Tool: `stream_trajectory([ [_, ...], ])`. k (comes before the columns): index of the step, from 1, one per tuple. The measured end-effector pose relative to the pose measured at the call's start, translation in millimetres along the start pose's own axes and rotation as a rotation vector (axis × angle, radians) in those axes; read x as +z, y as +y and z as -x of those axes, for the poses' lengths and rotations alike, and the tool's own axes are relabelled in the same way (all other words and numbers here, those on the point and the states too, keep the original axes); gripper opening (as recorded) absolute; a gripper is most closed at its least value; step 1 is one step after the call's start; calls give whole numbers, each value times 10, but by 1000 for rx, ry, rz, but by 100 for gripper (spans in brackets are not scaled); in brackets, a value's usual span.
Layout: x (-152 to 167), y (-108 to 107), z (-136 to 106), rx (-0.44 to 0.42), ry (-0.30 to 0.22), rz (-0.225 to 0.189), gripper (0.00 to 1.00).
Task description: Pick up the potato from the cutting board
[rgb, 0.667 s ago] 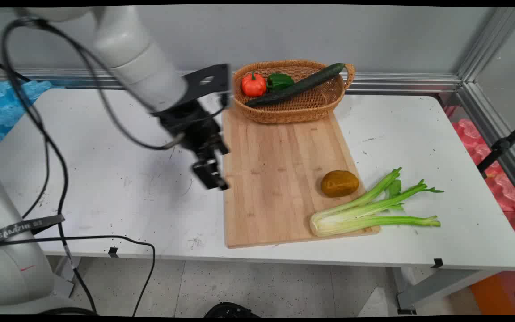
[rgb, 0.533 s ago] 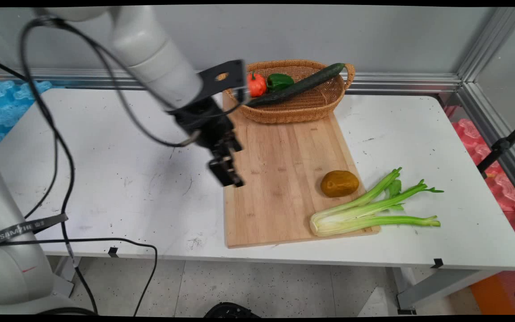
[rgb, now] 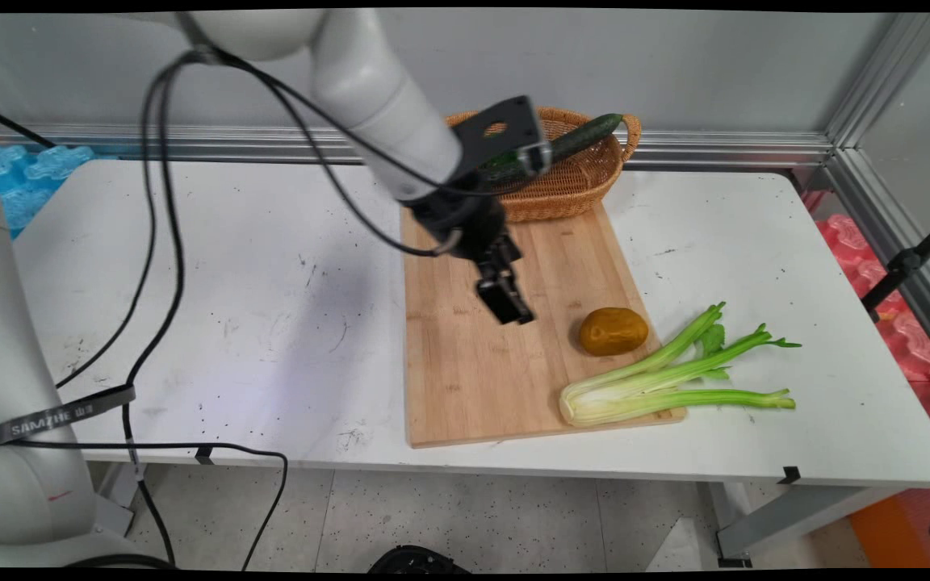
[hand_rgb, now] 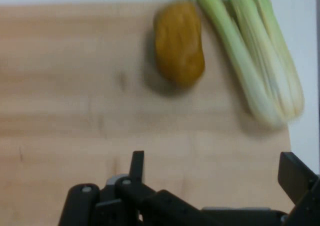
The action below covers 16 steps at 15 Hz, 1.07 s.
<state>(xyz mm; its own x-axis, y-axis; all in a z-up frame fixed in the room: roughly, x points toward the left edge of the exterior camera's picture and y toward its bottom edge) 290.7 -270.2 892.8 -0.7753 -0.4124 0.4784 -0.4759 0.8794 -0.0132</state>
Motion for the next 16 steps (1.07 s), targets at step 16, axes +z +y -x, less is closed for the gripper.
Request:
stream_trajectory([
  [16, 1117, -32, -391, -4, 98, -34, 100],
])
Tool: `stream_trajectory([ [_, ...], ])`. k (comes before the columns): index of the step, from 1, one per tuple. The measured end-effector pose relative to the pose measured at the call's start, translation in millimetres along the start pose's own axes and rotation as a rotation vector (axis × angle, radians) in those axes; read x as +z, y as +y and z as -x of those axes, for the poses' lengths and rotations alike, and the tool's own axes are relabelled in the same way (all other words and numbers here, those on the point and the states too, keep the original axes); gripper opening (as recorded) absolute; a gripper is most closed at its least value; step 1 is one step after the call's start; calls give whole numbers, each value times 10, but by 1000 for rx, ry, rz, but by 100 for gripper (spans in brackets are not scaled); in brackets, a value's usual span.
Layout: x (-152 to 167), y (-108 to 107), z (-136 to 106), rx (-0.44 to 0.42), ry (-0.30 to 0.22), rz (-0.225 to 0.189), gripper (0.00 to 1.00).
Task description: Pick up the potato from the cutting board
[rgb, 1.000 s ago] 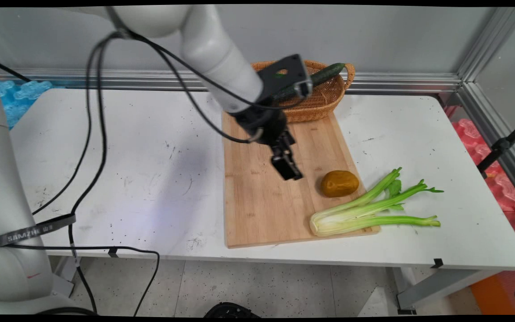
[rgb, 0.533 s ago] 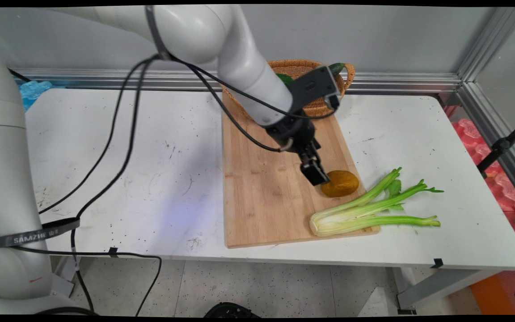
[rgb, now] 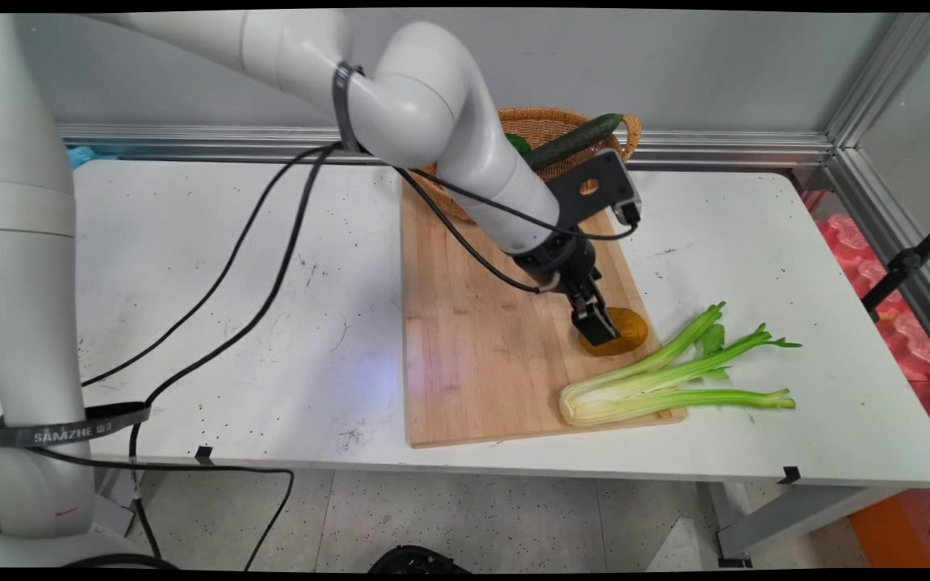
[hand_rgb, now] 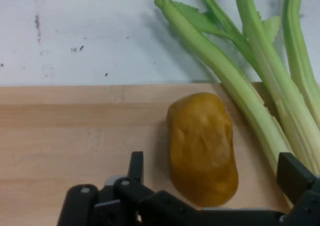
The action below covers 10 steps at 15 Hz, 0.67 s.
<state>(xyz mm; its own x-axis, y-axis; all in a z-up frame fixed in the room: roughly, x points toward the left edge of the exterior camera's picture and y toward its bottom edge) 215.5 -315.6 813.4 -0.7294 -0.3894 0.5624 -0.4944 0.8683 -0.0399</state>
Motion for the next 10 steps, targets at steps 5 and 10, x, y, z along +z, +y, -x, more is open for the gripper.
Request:
stream_trajectory([
  [5, 195, 17, 34, -4, 2, 2, 100],
  [10, 373, 11, 80, -10, 3, -3, 100],
])
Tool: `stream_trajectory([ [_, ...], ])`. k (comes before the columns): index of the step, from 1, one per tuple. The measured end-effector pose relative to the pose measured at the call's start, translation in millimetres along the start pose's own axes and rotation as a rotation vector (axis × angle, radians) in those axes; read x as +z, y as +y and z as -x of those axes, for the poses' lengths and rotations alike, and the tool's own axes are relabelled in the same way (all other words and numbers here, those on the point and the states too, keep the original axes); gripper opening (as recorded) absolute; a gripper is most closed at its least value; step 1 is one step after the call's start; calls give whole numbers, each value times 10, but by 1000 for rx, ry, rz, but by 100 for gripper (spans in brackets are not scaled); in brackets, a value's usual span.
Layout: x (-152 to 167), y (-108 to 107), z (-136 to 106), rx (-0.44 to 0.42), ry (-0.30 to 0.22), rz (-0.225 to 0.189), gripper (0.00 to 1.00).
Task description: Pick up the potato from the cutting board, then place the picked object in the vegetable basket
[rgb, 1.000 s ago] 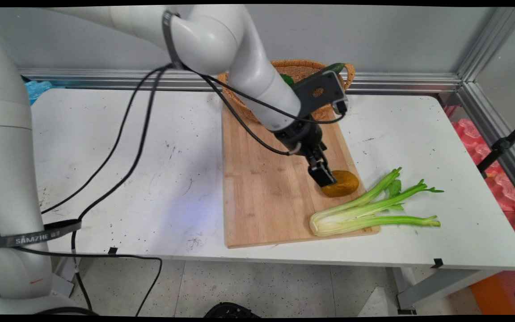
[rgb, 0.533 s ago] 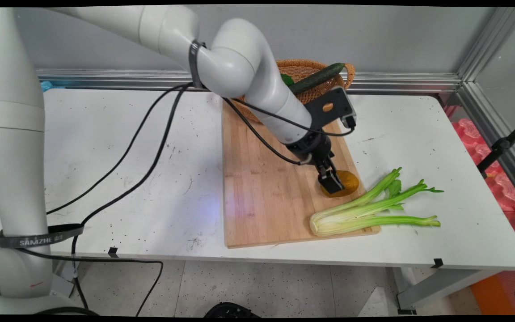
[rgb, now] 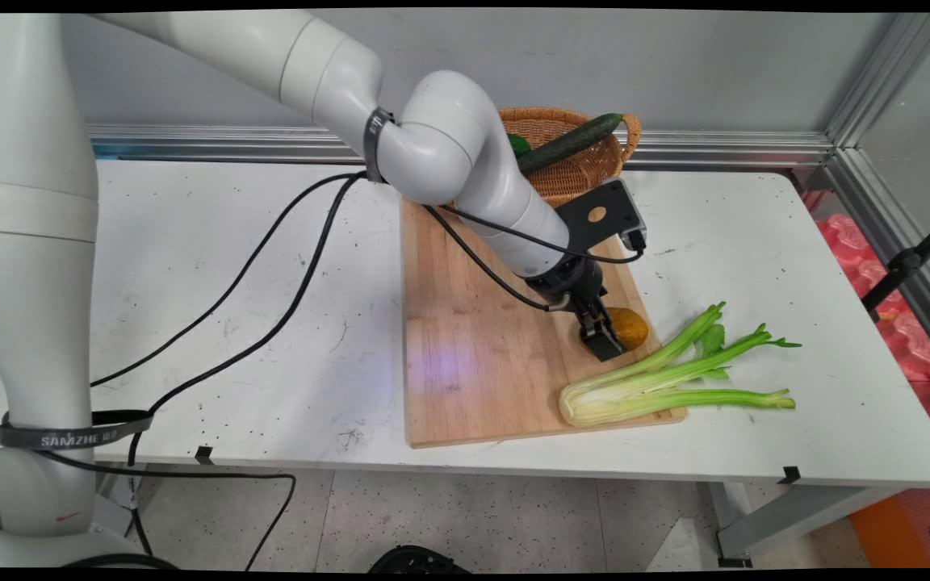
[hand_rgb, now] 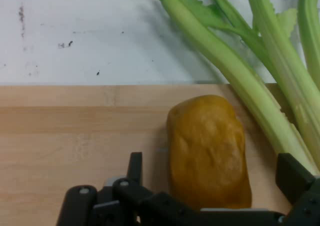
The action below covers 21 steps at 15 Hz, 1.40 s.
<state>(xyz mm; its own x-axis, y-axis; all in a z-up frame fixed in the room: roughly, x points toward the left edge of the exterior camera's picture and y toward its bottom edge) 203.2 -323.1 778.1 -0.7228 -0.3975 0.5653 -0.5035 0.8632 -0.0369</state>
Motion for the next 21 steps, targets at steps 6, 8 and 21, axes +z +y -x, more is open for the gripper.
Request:
stream_trajectory([
  [6, 110, 13, 36, -5, 2, 4, 0],
  [8, 126, 12, 38, -8, 4, 6, 0],
  [21, -538, -568, -350, 34, 46, -24, 0],
])
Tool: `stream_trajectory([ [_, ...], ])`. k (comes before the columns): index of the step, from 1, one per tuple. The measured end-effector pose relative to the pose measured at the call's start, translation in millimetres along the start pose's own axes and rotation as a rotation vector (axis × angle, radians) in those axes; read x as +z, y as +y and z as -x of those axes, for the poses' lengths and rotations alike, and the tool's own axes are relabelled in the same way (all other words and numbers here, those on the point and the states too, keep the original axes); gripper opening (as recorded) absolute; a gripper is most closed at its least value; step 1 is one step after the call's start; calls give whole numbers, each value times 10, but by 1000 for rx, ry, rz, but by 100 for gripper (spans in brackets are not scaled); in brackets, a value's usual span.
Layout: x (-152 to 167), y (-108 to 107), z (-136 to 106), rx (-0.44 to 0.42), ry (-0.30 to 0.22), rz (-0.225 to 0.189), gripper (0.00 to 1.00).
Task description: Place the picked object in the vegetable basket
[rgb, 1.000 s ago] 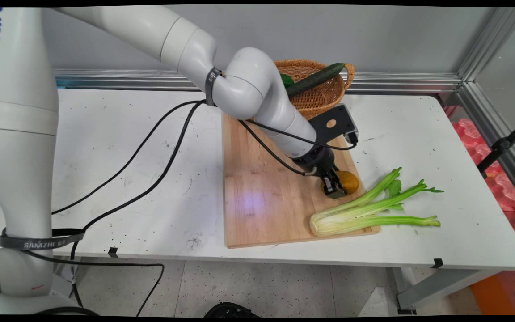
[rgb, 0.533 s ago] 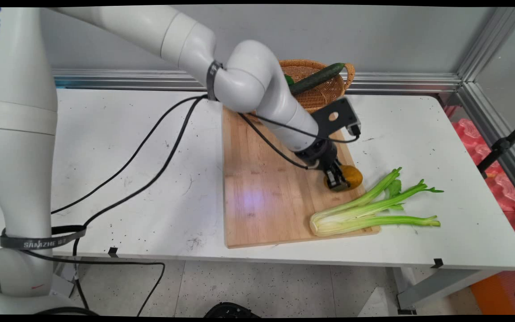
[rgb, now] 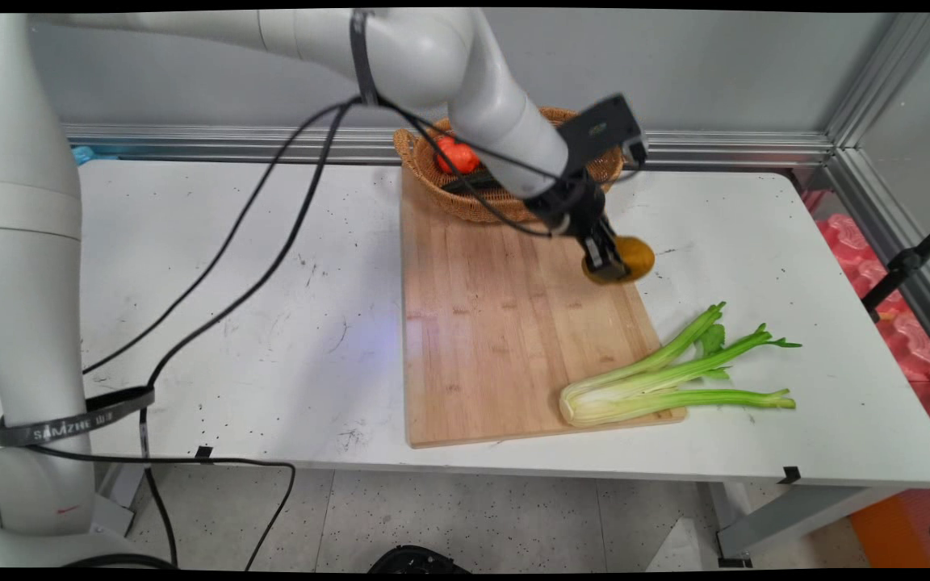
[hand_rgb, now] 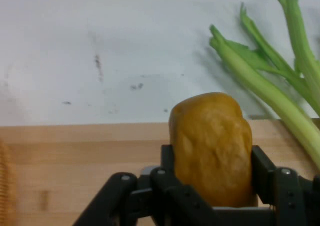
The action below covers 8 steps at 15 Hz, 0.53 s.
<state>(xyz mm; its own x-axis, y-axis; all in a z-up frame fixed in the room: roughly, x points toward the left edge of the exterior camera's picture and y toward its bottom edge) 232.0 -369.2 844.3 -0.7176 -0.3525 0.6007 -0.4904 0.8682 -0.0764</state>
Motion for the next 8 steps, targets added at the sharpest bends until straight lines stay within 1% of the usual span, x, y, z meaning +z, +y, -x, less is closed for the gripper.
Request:
stream_trajectory([
  [2, -96, -146, -46, 6, 7, -11, 0],
  [5, -240, -472, -95, 12, 19, -42, 0],
  [8, -295, -719, -98, 15, 26, -68, 0],
])
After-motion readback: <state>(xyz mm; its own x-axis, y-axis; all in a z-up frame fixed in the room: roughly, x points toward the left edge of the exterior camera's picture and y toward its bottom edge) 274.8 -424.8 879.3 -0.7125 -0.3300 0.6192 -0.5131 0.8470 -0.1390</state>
